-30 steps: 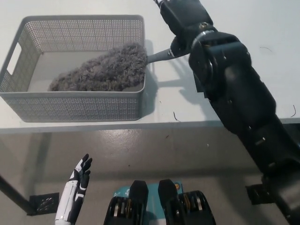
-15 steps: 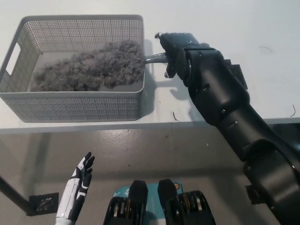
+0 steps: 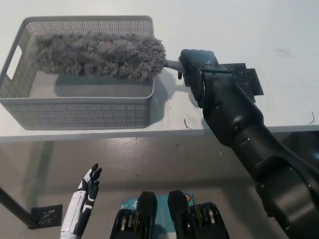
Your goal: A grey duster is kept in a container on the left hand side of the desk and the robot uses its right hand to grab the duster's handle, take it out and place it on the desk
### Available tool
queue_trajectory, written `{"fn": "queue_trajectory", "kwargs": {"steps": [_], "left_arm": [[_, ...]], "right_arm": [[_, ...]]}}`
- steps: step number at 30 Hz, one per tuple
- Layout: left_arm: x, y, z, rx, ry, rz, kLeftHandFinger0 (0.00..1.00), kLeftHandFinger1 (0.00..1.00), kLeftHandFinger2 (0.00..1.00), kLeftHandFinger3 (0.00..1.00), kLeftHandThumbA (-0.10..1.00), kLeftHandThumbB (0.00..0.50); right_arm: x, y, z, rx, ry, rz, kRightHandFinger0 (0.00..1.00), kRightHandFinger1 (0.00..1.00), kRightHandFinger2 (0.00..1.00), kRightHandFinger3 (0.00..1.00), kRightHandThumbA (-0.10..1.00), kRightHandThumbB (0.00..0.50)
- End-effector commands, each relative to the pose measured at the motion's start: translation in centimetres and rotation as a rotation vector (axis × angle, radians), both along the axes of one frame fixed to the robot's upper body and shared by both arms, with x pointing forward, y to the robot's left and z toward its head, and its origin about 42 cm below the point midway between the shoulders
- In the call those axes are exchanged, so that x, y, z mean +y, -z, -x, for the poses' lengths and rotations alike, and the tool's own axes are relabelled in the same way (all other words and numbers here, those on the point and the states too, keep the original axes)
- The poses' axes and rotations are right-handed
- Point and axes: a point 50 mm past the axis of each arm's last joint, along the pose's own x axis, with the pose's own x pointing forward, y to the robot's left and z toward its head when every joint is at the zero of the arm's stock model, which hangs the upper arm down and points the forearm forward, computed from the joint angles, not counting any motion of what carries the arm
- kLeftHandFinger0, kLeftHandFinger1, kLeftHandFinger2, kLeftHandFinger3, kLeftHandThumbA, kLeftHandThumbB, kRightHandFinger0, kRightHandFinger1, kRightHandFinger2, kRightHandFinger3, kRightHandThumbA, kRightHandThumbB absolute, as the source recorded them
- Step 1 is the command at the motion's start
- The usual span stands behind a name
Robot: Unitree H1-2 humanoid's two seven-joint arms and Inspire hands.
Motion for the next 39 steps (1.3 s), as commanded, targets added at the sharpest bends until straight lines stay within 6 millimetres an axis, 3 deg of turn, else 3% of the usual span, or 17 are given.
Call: {"fn": "queue_trajectory", "kwargs": {"steps": [1,3,6,7,8,9,12,13,15,17,19,26,31,34,35,38,39], "left_arm": [[-0.2,-1.4,-0.6,-0.070,0.036,-0.005,1.00,1.00,1.00,1.00,1.00,0.000],[-0.3,-1.4,-0.7,-0.076,0.037,-0.016,1.00,1.00,1.00,1.00,1.00,0.000],[-0.3,-1.3,-0.7,-0.075,0.039,-0.010,1.00,1.00,1.00,1.00,0.99,0.000],[-0.3,-1.4,-0.8,-0.073,0.039,-0.016,1.00,1.00,1.00,1.00,0.99,0.000],[-0.3,-1.4,-0.7,-0.072,0.040,-0.021,1.00,1.00,1.00,1.00,1.00,0.000],[-0.2,-1.4,-0.7,-0.071,0.040,-0.021,1.00,1.00,1.00,1.00,1.00,0.000],[-0.1,-1.5,-0.7,-0.072,0.040,-0.023,1.00,1.00,1.00,1.00,0.98,0.000],[-0.1,-1.5,-0.8,-0.072,0.041,-0.021,1.00,1.00,1.00,1.00,0.98,0.000],[-0.2,-1.5,-0.9,-0.071,0.040,-0.026,1.00,1.00,1.00,1.00,0.98,0.000],[-0.1,-1.3,-0.8,-0.065,0.040,-0.027,1.00,1.00,1.00,1.00,0.98,0.000],[-0.2,-1.3,-0.7,-0.063,0.039,-0.023,1.00,1.00,1.00,1.00,0.98,0.000],[-0.2,-1.2,-0.7,-0.058,0.037,-0.035,1.00,1.00,1.00,1.00,0.98,0.000],[-0.3,-1.3,-0.7,-0.061,0.045,-0.031,1.00,1.00,1.00,1.00,0.96,0.000],[0.0,-1.2,-0.4,-0.054,0.040,-0.033,1.00,1.00,1.00,1.00,0.96,0.000],[0.0,-1.2,-0.4,-0.055,0.038,-0.032,1.00,1.00,1.00,1.00,0.96,0.000],[0.1,-1.1,-0.1,-0.059,0.033,-0.035,1.00,1.00,1.00,1.00,0.96,0.000],[0.1,-1.1,0.0,-0.060,0.033,-0.038,1.00,1.00,1.00,1.00,0.97,0.000]], "right_arm": [[0.7,-10.0,-0.4,-0.671,-0.032,-0.534,0.00,0.31,0.68,0.38,-0.10,0.084],[0.5,-10.1,-0.4,-0.652,-0.005,-0.642,0.00,0.34,0.71,0.58,-0.10,0.058],[0.2,-10.5,-0.3,-0.665,0.031,-0.773,0.00,0.25,0.60,0.63,-0.10,0.106],[0.0,-10.9,-0.3,-0.670,0.039,-0.866,0.00,0.16,0.51,0.51,-0.07,0.109],[-0.2,-11.4,-0.2,-0.657,0.055,-0.957,0.00,0.12,0.47,0.46,-0.08,0.117],[-0.3,-11.6,-0.2,-0.651,0.062,-0.985,0.00,0.12,0.47,0.46,-0.09,0.115],[-0.9,-13.2,0.1,-0.678,0.067,-1.103,0.00,0.04,0.44,0.36,-0.05,0.046],[-1.4,-14.0,0.2,-0.707,0.070,-1.122,0.00,0.02,0.40,0.34,-0.05,0.054],[-2.1,-14.9,0.2,-0.717,0.086,-1.188,0.00,0.00,0.28,0.16,-0.05,0.062],[-2.7,-15.6,0.3,-0.738,0.106,-1.262,0.00,0.00,0.27,0.14,-0.10,0.080],[-3.8,-16.2,0.3,-0.753,0.146,-1.270,0.00,0.00,0.29,0.17,-0.09,0.057],[-6.8,-16.0,0.4,-0.810,0.179,-1.217,0.00,0.00,0.31,0.12,-0.09,0.063],[-10.1,-14.8,0.7,-0.840,0.202,-1.102,0.00,0.00,0.33,0.16,-0.10,0.078],[-12.9,-11.5,0.6,-0.866,0.173,-0.880,0.00,0.00,0.32,0.20,-0.10,0.151],[-13.1,-11.2,0.5,-0.863,0.168,-0.867,0.00,0.00,0.32,0.21,-0.10,0.154],[-15.4,-8.3,0.3,-0.864,0.085,-0.716,0.00,0.00,0.40,0.37,-0.10,0.197],[-16.0,-7.7,0.3,-0.858,0.078,-0.677,0.00,0.00,0.42,0.59,-0.10,0.225]]}}
